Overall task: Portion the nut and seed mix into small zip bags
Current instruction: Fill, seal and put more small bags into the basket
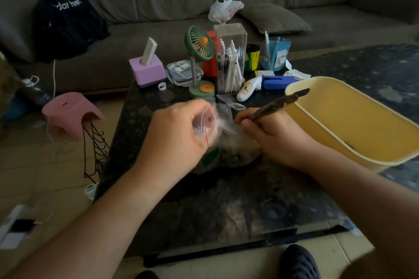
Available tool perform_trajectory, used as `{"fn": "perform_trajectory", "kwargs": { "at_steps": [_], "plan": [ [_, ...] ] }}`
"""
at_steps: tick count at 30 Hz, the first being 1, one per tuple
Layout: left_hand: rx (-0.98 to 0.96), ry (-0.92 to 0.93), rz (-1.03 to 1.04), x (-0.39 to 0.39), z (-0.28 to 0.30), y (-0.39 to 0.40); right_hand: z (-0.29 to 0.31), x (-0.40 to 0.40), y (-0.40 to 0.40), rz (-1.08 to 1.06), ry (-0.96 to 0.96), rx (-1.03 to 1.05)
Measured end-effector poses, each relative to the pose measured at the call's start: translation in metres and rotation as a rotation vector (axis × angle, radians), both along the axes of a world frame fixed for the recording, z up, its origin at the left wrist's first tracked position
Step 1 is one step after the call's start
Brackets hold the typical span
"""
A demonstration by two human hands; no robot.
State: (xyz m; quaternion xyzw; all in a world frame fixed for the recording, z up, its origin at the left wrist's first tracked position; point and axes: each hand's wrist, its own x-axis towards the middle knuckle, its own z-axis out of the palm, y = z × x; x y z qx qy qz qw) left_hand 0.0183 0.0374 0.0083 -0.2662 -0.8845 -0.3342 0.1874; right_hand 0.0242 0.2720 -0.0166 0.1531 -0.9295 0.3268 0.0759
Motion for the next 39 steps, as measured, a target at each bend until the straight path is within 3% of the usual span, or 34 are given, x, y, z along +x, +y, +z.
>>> {"fn": "perform_trajectory", "kwargs": {
  "at_steps": [3, 7, 11, 14, 18, 20, 24, 29, 34, 39],
  "plan": [
    [-0.068, -0.26, -0.126, 0.001, 0.004, -0.006, -0.001, 0.0, 0.001, -0.011, -0.03, 0.006],
    [-0.406, -0.687, -0.457, 0.01, -0.004, -0.009, -0.003, -0.001, 0.003, -0.021, -0.074, 0.05],
    [-0.509, -0.958, -0.625, 0.017, -0.005, -0.012, -0.004, -0.002, 0.007, -0.058, -0.039, 0.077],
    [-0.427, -0.939, -0.539, 0.012, -0.011, -0.014, -0.003, -0.003, 0.007, -0.089, 0.022, 0.114],
    [0.168, -0.941, -0.224, -0.002, -0.026, -0.007, 0.0, 0.0, 0.004, -0.132, 0.119, 0.171],
    [0.294, -0.881, -0.082, -0.011, -0.034, -0.005, 0.002, 0.001, 0.003, -0.153, 0.148, 0.203],
    [0.034, -0.672, 0.078, -0.02, -0.048, -0.006, 0.009, 0.004, 0.0, -0.176, 0.133, 0.229],
    [-0.247, -0.514, 0.082, -0.019, -0.056, 0.0, 0.012, 0.005, -0.005, -0.165, -0.107, 0.394],
    [-0.328, -0.543, 0.069, -0.026, -0.072, 0.0, 0.001, 0.007, -0.01, -0.178, -0.082, 0.263],
    [-0.318, -0.589, 0.121, -0.033, -0.074, -0.002, 0.008, 0.009, -0.012, -0.232, 0.075, 0.1]
  ]
}}
